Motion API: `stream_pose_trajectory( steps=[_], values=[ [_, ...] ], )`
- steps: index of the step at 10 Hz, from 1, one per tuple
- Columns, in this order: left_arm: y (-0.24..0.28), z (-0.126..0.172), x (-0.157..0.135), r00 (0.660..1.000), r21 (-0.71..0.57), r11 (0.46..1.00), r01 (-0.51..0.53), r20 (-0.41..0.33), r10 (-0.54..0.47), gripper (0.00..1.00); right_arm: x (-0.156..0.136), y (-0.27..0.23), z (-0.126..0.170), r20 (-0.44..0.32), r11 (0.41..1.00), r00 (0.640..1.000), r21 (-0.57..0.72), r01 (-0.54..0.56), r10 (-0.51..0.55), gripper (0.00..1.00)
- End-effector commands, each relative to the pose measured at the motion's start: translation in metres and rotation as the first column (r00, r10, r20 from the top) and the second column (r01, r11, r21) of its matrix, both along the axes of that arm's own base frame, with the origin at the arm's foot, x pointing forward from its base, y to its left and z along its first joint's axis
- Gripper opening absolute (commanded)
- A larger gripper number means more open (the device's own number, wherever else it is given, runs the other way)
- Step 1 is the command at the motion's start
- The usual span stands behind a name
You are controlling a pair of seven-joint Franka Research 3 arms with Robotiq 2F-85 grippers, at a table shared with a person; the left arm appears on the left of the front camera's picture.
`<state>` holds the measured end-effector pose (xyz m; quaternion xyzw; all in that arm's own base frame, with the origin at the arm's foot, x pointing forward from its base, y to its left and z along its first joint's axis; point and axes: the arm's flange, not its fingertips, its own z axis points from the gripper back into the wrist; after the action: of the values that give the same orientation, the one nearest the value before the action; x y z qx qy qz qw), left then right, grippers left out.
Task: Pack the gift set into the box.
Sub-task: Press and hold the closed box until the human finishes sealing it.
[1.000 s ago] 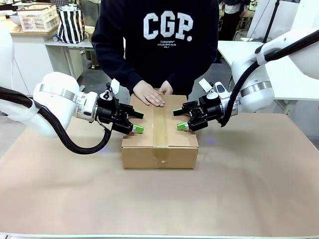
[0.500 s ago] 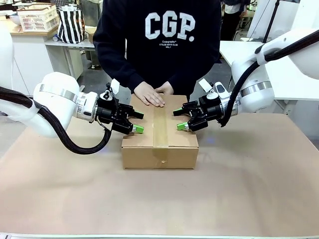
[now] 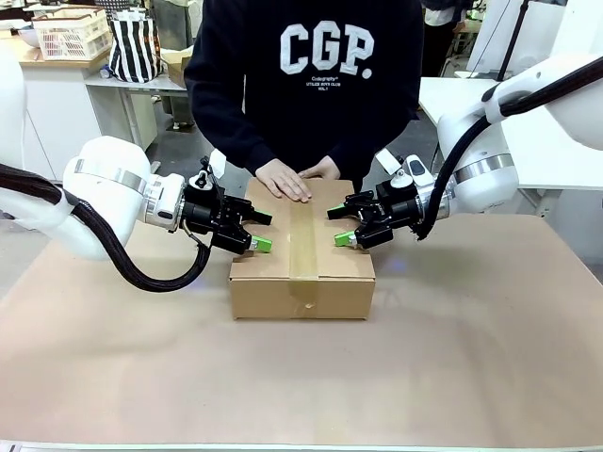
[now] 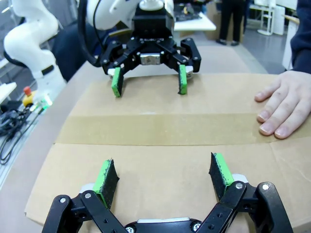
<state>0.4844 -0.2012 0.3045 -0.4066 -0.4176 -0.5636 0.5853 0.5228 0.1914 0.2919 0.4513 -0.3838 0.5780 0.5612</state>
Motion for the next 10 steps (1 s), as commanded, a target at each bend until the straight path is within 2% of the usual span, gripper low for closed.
stream_pose_trajectory(
  steps=[1, 10],
  values=[
    [0.0007, -0.0036, -0.0016, 1.0, 0.006, 1.0, 0.001, 0.005, -0.001, 1.0, -0.0008, -0.0005, -0.0019, -0.004, 1.0, 1.0, -0.002, 0.002, -0.002, 1.0],
    [0.0007, -0.0036, -0.0016, 1.0, 0.006, 1.0, 0.001, 0.005, -0.001, 1.0, -0.0008, -0.0005, -0.0019, -0.004, 1.0, 1.0, -0.002, 0.002, -0.002, 1.0]
  ],
)
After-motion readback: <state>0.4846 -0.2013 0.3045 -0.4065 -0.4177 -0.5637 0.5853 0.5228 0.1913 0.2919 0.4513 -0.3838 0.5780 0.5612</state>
